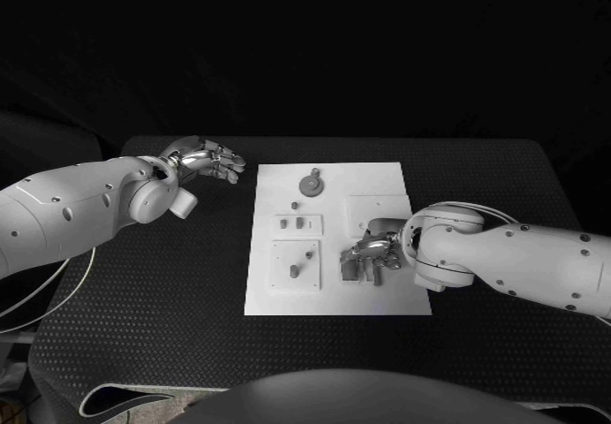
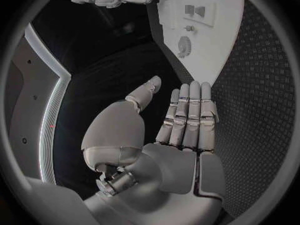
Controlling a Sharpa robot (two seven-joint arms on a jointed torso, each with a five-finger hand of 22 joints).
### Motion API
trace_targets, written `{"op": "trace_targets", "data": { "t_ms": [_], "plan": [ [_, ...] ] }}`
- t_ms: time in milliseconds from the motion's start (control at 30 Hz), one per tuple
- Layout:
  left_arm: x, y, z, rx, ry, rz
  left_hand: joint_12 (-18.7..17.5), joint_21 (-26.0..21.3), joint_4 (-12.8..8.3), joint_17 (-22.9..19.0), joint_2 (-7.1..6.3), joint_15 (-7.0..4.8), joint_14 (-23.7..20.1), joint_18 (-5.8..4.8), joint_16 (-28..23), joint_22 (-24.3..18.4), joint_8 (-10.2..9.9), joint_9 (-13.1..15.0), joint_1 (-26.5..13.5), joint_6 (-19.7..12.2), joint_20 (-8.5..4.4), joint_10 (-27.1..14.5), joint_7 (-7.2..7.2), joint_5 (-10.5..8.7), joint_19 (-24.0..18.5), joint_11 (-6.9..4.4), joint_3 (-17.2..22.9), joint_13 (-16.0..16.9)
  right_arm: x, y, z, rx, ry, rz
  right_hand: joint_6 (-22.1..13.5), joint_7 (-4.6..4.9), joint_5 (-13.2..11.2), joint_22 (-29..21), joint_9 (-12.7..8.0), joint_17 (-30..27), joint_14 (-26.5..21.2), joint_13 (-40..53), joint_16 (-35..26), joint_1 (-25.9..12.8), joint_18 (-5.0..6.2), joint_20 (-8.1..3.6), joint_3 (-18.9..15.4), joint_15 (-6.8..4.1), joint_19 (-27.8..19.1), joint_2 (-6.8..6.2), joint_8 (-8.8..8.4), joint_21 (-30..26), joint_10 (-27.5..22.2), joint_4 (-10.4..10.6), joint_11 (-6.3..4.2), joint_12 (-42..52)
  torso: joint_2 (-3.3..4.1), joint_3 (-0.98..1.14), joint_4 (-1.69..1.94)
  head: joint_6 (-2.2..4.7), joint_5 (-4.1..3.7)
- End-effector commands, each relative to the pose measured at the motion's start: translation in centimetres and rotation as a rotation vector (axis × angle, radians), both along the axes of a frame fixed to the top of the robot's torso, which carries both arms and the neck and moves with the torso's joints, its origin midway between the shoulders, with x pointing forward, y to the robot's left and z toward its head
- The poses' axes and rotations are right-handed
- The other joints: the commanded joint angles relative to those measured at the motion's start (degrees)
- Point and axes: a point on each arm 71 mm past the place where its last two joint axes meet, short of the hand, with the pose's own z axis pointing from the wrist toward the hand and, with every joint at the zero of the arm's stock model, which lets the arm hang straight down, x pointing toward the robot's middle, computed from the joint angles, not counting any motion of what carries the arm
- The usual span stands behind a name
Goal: Assemble the parts on the task board
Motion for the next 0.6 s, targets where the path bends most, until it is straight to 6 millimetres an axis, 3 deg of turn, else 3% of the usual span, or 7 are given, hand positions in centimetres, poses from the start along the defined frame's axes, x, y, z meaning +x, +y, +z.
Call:
{"op": "trace_targets", "data": {
  "t_ms": [33, 600],
  "plan": [
    [0.0, -0.2, 0.1, -0.011, -0.002, -0.009, 0.2, 0.0, 0.3, 0.1, 0.02, 0.16, 0.4, 0.35, -0.4, -0.1, 0.4, -0.1, -0.3, -0.5, 0.05, 0.2, -0.01, 0.03, 0.0, 0.16, 0.1, -0.1, -0.3, 0.0, -0.4, -0.017, 0.018, 0.019, -0.2, 0.11, 0.1, 0.8, 0.0, -0.1, -0.2, 0.0, -0.3, -0.1, 1.68, -0.23, 0.0, -0.09, -0.1, -0.65, -0.12, 0.0, -0.3, 0.3, -0.07, -0.2, -0.01, 0.0, 0.01, 0.01, -0.03],
    [0.1, 0.0, 0.1, -0.01, 0.0, -0.009, 0.2, 0.0, 0.3, 0.1, 0.09, 0.17, 0.4, 0.35, -0.4, -0.1, 0.4, -0.1, -0.3, -0.5, 0.06, 0.2, -0.01, 0.04, 0.0, 0.17, 0.1, -0.1, -0.3, -1.2, 0.4, 0.001, -0.082, -0.004, -0.8, 0.26, 0.1, 0.8, 0.0, 0.3, 0.1, 0.1, -0.1, 0.6, 1.68, -0.33, 0.4, -0.11, 0.1, -0.94, -0.42, 0.1, -0.2, 0.0, 0.05, -0.1, -0.02, 0.03, 0.03, 0.01, -0.04]
  ]
}}
